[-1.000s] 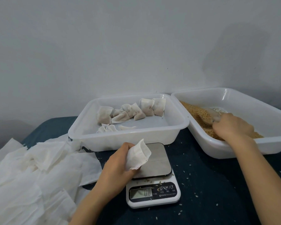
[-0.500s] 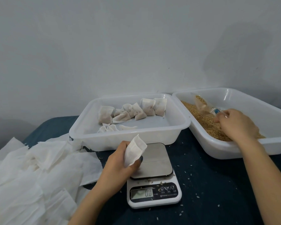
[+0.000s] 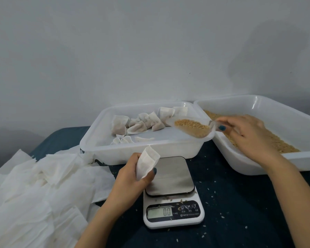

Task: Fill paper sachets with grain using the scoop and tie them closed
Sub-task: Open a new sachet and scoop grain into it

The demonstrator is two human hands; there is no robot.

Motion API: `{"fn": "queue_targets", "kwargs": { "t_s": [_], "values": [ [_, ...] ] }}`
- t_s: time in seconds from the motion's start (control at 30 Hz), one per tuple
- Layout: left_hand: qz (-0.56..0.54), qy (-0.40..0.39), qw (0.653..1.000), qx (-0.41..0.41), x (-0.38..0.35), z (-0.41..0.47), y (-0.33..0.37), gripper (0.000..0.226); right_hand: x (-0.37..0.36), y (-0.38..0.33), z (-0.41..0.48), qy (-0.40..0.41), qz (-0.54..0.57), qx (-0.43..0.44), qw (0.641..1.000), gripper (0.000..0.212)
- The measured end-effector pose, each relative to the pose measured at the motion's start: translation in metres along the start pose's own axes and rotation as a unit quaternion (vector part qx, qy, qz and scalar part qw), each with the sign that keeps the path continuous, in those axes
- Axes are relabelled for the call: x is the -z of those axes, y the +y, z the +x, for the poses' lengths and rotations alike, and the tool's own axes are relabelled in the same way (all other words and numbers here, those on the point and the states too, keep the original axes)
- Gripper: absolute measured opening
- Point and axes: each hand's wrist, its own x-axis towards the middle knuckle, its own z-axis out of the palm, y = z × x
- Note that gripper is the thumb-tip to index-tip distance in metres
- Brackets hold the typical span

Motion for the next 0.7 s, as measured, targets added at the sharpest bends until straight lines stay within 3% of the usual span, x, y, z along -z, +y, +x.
{"fn": "queue_targets", "kwargs": {
  "t_s": [0.2, 0.43, 0.57, 0.7],
  "values": [
    [0.024, 0.003, 1.000, 0.008, 0.001, 0.000, -0.001, 0.023, -0.004, -0.018, -0.002, -0.042, 0.071, 0.099, 0.992, 0.023],
    [0.035, 0.019, 0.999, -0.001, 0.002, 0.001, 0.000, 0.027, 0.006, -0.028, 0.001, -0.036, -0.008, 0.157, 0.987, 0.037],
    [0.048, 0.013, 0.999, -0.015, 0.002, 0.000, 0.002, 0.029, 0.009, -0.035, 0.002, -0.020, -0.040, 0.181, 0.982, 0.026],
    [0.061, 0.001, 0.998, -0.022, 0.001, -0.001, 0.003, 0.032, 0.014, -0.045, 0.003, -0.002, -0.076, 0.213, 0.974, 0.030]
  ]
}}
